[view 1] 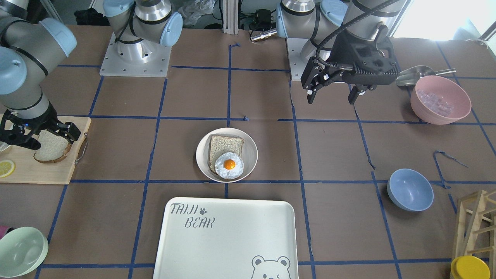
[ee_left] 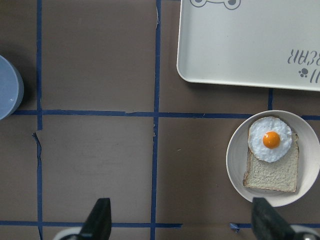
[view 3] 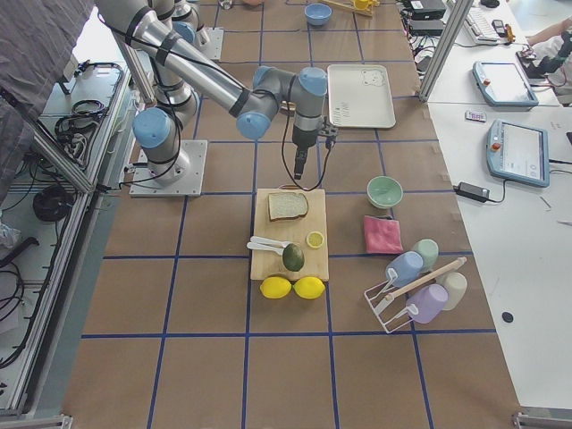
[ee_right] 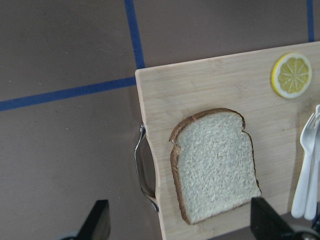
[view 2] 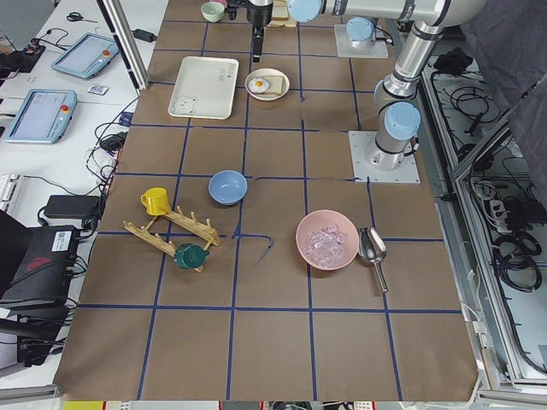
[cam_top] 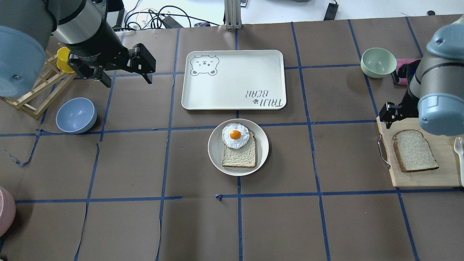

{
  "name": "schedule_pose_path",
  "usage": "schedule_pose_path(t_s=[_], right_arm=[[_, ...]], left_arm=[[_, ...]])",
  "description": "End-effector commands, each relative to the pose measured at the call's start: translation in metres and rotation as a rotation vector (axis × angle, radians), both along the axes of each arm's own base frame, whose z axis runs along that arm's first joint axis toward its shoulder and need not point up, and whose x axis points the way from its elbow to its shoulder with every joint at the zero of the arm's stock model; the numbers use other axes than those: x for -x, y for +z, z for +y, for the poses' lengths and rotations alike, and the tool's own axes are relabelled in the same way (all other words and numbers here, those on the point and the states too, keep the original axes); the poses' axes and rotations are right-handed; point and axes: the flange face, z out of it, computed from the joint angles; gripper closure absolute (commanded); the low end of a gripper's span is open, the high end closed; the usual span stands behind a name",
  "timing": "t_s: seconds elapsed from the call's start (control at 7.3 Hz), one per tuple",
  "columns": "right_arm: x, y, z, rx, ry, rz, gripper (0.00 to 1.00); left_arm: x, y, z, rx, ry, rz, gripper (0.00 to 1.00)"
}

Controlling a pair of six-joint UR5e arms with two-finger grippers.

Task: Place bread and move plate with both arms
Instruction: 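Move the right gripper down to the bread slice on the wooden board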

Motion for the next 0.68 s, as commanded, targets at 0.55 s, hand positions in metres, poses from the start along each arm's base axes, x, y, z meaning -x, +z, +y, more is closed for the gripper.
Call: schedule_pose_path(t_s=[0.55], right_arm=[[0.02,-0.066,0.011,-0.063,0.038,0.0,0.13]], left_arm=[[-0.001,-0.001,-0.001,-0.003,0.001,-0.002,0.0]])
